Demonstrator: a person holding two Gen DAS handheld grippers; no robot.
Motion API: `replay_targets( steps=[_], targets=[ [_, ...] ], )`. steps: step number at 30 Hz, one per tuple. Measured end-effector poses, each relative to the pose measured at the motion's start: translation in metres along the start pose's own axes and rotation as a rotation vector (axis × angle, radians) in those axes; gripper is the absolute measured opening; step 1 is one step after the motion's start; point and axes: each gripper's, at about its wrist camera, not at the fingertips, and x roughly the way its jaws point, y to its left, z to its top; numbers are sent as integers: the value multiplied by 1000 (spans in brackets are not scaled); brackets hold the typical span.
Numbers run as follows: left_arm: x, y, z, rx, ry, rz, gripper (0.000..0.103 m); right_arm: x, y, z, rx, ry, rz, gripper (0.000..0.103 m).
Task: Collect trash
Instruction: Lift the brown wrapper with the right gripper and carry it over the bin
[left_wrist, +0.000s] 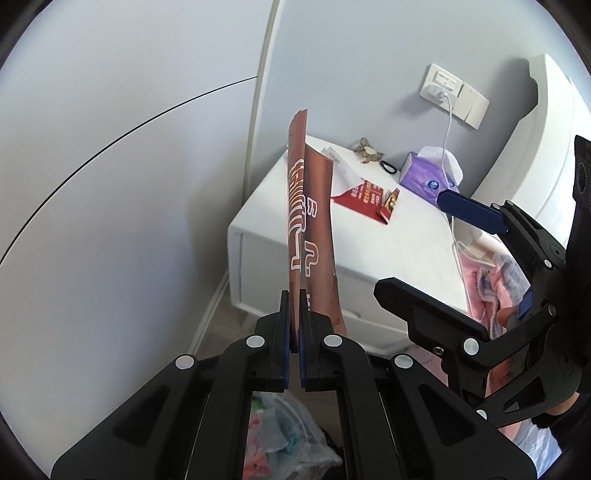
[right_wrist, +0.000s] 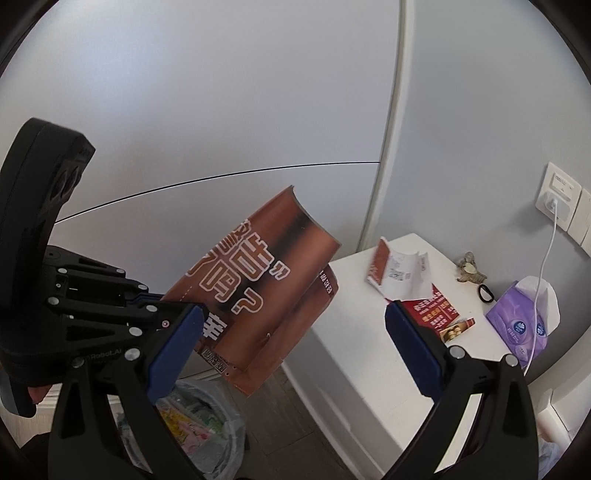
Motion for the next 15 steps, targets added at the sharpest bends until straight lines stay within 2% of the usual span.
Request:
replay_targets(
  steps=[5, 15],
  targets=[
    [-23, 9, -23, -13, -2, 38, 2, -6, 29, -3, 20, 22, -26, 96],
    [-50, 42, -82, -53, 36, 90, 2, -10, 81, -25, -37, 73, 41, 96]
  ],
)
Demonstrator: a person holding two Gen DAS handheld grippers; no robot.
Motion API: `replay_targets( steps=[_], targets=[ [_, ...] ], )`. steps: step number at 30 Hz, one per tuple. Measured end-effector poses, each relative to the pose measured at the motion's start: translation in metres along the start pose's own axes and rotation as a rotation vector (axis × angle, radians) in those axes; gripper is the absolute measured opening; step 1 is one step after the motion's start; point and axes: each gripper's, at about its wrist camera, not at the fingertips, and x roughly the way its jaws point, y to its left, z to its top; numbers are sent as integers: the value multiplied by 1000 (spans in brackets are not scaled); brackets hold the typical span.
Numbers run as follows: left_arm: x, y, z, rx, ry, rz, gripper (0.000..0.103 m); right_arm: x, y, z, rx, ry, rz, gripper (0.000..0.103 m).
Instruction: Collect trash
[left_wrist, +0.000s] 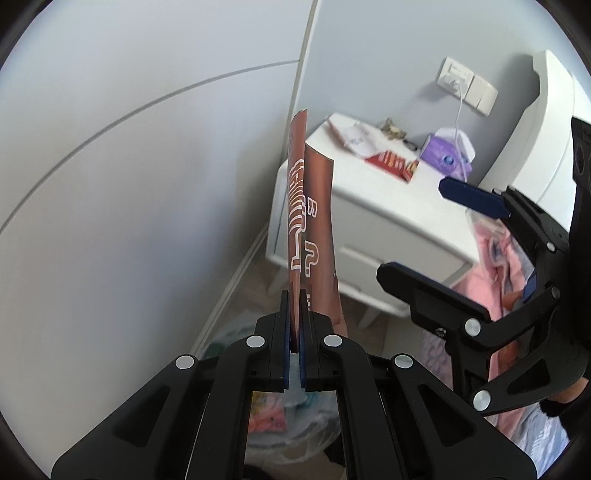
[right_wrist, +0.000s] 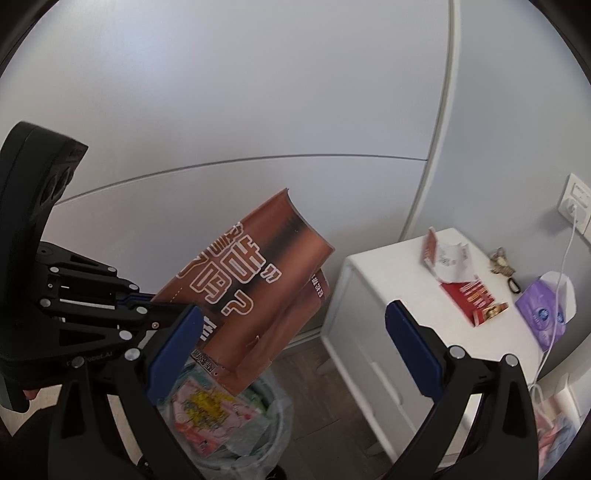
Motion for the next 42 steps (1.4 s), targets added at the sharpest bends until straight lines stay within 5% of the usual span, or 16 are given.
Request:
replay_targets(
  steps=[13, 33, 42],
  targets=[
    [31, 16, -79, -67, 112, 22, 2, 32, 31, -53, -77, 113, 88, 96],
    [153, 47, -157, -151, 359, -1, 2, 135, 35, -125, -155, 289, 185, 96],
    [188, 58, -178, -185, 411, -5, 2, 174, 41, -147, -167, 360, 222, 96]
  ],
)
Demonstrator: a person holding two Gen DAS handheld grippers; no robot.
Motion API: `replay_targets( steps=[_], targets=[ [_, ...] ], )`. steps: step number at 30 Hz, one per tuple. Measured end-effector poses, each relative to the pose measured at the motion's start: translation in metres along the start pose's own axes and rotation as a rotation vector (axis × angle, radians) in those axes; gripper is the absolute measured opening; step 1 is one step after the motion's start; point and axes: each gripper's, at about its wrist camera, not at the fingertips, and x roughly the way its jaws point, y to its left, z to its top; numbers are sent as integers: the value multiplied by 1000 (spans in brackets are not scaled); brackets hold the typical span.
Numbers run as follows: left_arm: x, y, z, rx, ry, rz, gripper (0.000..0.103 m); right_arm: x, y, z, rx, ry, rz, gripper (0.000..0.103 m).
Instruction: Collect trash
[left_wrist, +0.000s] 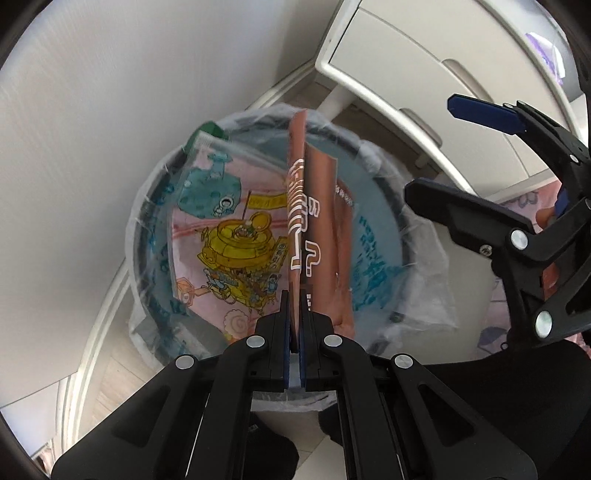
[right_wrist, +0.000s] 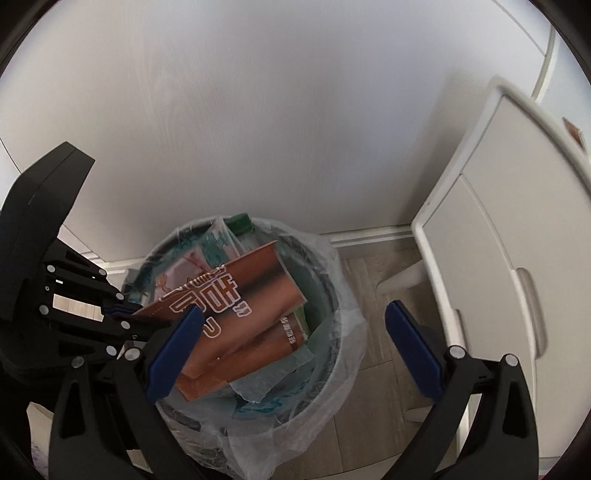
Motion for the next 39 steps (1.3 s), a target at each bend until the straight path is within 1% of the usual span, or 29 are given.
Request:
replay_targets(
  steps=[7, 8, 9, 11, 13, 14, 16, 18, 20, 23, 26, 29, 32, 35, 39],
  targets=[
    [21, 5, -6, -4, 15, 8, 3, 23, 9, -1, -11, 26, 27, 96],
    [22, 7, -6, -7, 20, 11, 11, 26, 10, -2, -10, 30, 31, 96],
    [25, 9, -7, -13, 28, 14, 28, 28, 10, -2, -9, 33, 31, 96],
    [27, 12, -9, -27, 27, 18, 49, 31, 12, -3, -9, 40, 36, 96],
    [28, 16, -12, -38, 32, 3, 59, 33, 14, -4, -20, 45, 35, 96],
    [30, 17, -13, -41, 37, 7, 69, 34, 15, -4, -23, 46, 34, 96],
    [30, 18, -15, -42, 33, 24, 77, 33, 15, -4, -23, 45, 31, 96],
    [28, 19, -18, -53, 23, 36, 83, 31, 15, -4, -23, 40, 24, 96],
    [26, 21, -20, -61, 11, 62, 85, 29, 15, -4, -27, 35, 16, 96],
    [21, 24, -23, -85, 3, 112, 86, 24, 15, -5, -34, 24, 0, 96],
    [12, 22, -24, -89, -35, 146, 86, 17, 15, -4, -41, 7, -20, 96],
    [-3, 16, -23, -84, -90, 182, 86, 9, 15, -2, -52, -7, -42, 96],
    [-19, 8, -15, -89, -144, 195, 86, 1, 13, 1, -59, -17, -53, 96],
    [-36, 2, -10, -82, -184, 201, 86, -14, 10, 7, -52, -54, -68, 96],
    [-61, -9, -9, -80, -252, 281, 87, -37, 9, 13, -60, -110, -89, 96]
  ],
)
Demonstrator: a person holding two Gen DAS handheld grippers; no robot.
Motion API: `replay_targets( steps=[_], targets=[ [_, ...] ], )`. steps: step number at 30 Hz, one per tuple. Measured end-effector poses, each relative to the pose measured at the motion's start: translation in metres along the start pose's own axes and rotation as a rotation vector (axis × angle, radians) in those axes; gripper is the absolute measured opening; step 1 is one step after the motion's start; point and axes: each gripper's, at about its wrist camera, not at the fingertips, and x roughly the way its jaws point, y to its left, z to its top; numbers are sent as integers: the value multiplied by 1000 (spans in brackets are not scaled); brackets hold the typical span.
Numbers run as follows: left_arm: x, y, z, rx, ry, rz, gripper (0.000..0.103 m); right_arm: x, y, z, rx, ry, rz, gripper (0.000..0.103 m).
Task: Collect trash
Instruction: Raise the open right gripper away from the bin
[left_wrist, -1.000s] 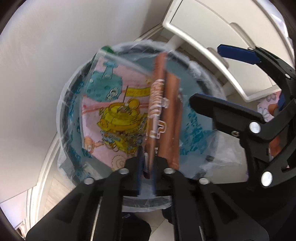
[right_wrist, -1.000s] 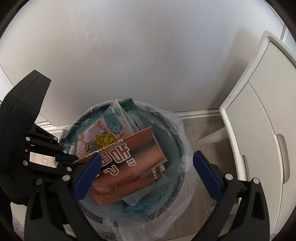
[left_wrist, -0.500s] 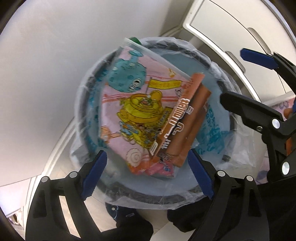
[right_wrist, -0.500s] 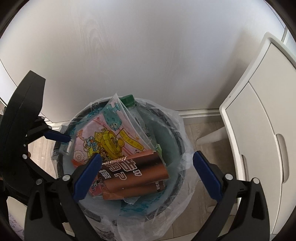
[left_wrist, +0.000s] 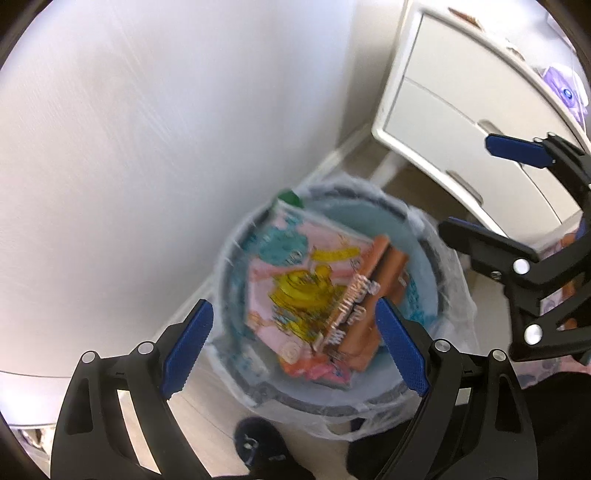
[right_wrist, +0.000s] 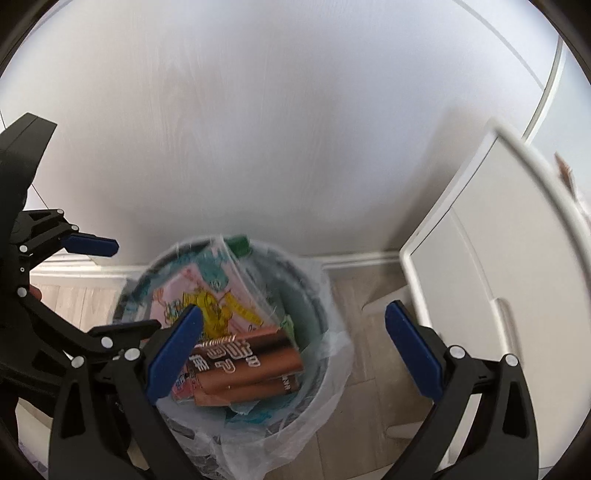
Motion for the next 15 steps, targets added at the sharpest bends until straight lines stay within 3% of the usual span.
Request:
replay_targets(
  steps=[3, 8, 10, 15],
  targets=[
    [-10, -2, 4, -19, -37, 77, 87, -16, -3, 4, -6, -27, -23, 96],
    [-27, 13, 12, -85, -90, 71, 88, -37, -9, 7, 17, -64, -53, 96],
    [-37, 15, 13, -105, -125, 91, 94, -44, -13, 6, 40, -75, -65, 96],
    [-54, 13, 15, -85, -201, 144, 97, -52, -20, 1, 77, -81, -86, 96]
  ],
)
